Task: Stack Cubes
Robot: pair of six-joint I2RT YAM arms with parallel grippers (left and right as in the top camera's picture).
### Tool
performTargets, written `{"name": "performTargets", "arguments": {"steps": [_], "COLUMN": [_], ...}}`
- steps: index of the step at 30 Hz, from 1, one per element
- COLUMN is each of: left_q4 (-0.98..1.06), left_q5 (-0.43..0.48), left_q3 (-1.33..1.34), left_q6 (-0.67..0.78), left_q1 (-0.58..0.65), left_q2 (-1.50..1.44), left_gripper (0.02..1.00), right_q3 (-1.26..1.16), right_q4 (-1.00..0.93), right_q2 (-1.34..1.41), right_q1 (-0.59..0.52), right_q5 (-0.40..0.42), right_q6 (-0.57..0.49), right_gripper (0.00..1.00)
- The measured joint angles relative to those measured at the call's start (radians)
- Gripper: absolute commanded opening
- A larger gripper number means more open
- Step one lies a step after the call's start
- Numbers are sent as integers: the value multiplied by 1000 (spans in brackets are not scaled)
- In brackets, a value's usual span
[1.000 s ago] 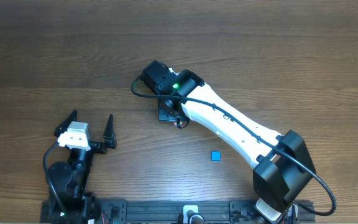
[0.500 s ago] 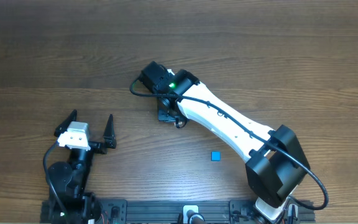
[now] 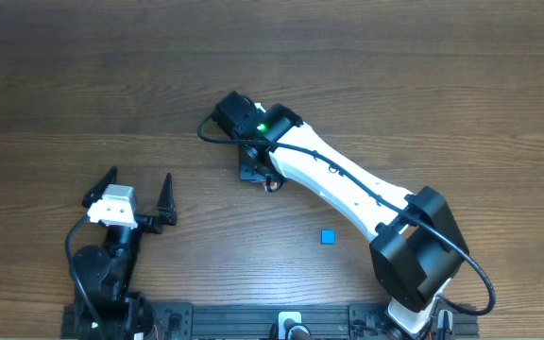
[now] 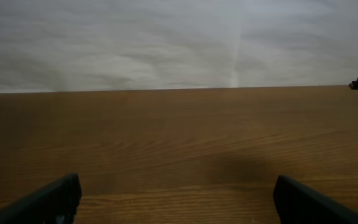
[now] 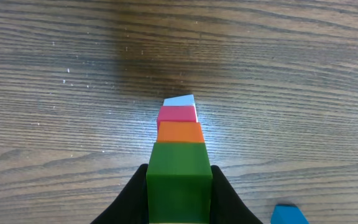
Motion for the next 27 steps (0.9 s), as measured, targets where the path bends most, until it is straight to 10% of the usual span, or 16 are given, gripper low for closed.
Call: {"name": "performTargets", "arguments": {"steps": [27], "left_q4": [0], "left_q5": [0], "left_q3": [0], "left_q6": [0], "left_q1": [0], "left_q2": [0], "left_gripper": [1000], "right_q3": [0], "right_q4": [0], "right_q2": [8], "right_q1": [-2], "right_q5": [7], "right_q6": [0], "right_gripper": [62]}}
